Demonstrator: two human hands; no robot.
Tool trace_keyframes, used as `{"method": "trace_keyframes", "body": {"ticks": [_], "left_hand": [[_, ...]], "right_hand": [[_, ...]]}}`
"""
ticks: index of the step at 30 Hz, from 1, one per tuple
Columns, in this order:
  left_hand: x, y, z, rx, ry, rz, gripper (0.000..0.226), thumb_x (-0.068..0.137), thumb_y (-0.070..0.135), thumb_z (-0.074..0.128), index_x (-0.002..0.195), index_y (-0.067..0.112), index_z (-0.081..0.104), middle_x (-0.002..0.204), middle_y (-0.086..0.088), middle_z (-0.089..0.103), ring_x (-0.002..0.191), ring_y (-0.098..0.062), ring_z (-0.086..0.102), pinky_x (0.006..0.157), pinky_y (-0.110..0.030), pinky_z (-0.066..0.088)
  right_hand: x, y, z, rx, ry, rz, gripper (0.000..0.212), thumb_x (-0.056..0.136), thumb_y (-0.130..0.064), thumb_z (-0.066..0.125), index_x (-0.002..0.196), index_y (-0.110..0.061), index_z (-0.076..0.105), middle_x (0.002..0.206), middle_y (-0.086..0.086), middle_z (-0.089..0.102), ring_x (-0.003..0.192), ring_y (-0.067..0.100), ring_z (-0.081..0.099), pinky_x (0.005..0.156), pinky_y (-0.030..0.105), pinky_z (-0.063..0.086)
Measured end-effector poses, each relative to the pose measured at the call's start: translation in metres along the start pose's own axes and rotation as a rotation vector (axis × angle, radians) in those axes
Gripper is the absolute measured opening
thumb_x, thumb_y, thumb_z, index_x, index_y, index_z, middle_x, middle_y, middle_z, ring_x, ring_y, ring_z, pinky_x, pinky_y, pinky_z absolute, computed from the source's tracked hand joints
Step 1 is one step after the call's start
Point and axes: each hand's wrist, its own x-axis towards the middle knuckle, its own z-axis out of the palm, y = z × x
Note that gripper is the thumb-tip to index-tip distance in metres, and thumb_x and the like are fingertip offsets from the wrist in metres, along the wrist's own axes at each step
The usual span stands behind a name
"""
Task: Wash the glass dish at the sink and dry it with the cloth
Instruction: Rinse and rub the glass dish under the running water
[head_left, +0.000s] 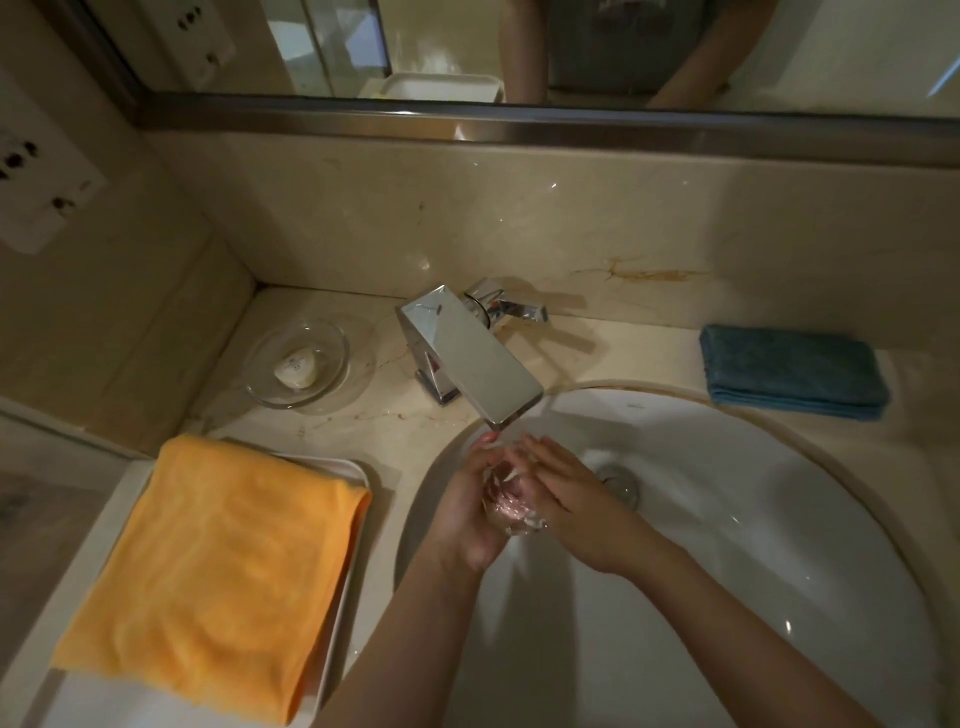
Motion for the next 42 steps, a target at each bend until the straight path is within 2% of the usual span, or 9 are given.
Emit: {"method": "trace_keyframes", "body": {"ticks": [7,14,22,25,27,30,35,38,42], "left_hand": [[0.001,-0.014,0.003,-0.028,-0.011,0.071,0.019,0.095,0.019,0.044,0.11,0.02,0.055,0.101,-0.01,0.067,0.077,-0.024,0.07,0.067,-0.039,0.058],[0.009,-0.001,-0.003,0.04,-0.097,0.133,0.029,0.089,0.023,0.044,0.111,0.013,0.059,0.105,-0.007,0.068,0.092,-0.016,0.069,0.087,-0.032,0.052],[0.012,-0.007,0.001,0.025,-0.079,0.068,0.058,0.076,0.023,0.059,0.13,0.007,0.047,0.13,-0.019,0.055,0.108,-0.032,0.059,0.082,-0.041,0.054],[0.014,-0.007,0.001,0.004,-0.087,0.09,0.053,0.079,0.02,0.057,0.129,0.009,0.043,0.113,-0.017,0.062,0.092,-0.031,0.059,0.071,-0.039,0.055],[0.014,-0.007,0.004,0.023,-0.083,0.086,0.04,0.086,0.019,0.053,0.124,0.013,0.045,0.097,-0.014,0.065,0.081,-0.029,0.058,0.061,-0.039,0.056],[0.017,-0.003,0.009,0.052,0.014,0.04,0.032,0.097,0.02,0.04,0.124,0.003,0.047,0.097,-0.016,0.063,0.082,-0.029,0.064,0.062,-0.037,0.059],[0.023,0.006,0.013,0.05,0.113,-0.025,0.038,0.099,0.014,0.026,0.085,0.002,0.06,0.064,-0.011,0.068,0.054,-0.021,0.067,0.053,-0.027,0.055],[0.029,0.007,0.012,0.037,0.16,-0.093,0.041,0.101,0.016,0.021,0.099,-0.001,0.058,0.089,-0.018,0.064,0.085,-0.032,0.065,0.069,-0.035,0.055],[0.026,0.009,0.014,0.025,0.179,-0.092,0.041,0.102,0.025,0.024,0.123,0.003,0.052,0.121,-0.02,0.053,0.128,-0.038,0.042,0.101,-0.053,0.035]], "right_hand": [[0.032,-0.006,-0.009,-0.059,-0.013,0.373,0.056,0.099,-0.036,0.019,0.148,-0.015,0.001,0.159,0.002,-0.006,0.146,0.022,-0.006,0.118,0.048,0.005],[0.024,-0.025,0.002,-0.244,-0.058,0.142,0.054,0.099,-0.041,0.014,0.148,-0.023,0.001,0.158,-0.008,-0.006,0.144,0.01,-0.01,0.116,0.045,-0.004],[0.037,0.001,-0.006,-0.025,-0.044,0.263,0.063,0.091,-0.058,0.027,0.147,-0.032,0.013,0.158,-0.006,0.002,0.146,0.02,-0.001,0.118,0.04,0.009],[0.034,0.004,-0.008,0.27,0.045,0.334,0.055,0.096,-0.042,0.034,0.147,-0.025,0.018,0.152,0.008,0.027,0.123,0.026,0.048,0.088,0.031,0.049],[0.03,0.005,-0.008,0.339,0.103,0.36,0.053,0.098,-0.041,0.029,0.147,-0.022,0.02,0.144,0.01,0.041,0.098,0.019,0.058,0.066,0.019,0.048],[0.025,0.012,0.004,0.406,0.135,0.304,0.046,0.1,-0.03,0.028,0.144,-0.017,0.027,0.155,0.004,0.02,0.139,0.019,0.026,0.111,0.027,0.026],[0.006,0.024,0.01,0.471,-0.024,0.045,0.063,0.082,-0.028,0.067,0.138,-0.03,0.036,0.145,-0.009,0.032,0.128,-0.001,0.037,0.107,0.02,0.031],[0.01,0.033,0.012,0.382,-0.045,0.024,0.08,0.074,-0.018,0.076,0.14,-0.027,0.033,0.137,-0.013,0.038,0.127,0.004,0.038,0.103,0.019,0.033],[0.02,0.034,0.011,0.504,0.015,0.107,0.056,0.08,-0.013,0.069,0.126,-0.036,0.046,0.127,-0.008,0.056,0.119,0.012,0.053,0.098,0.026,0.043]]}}
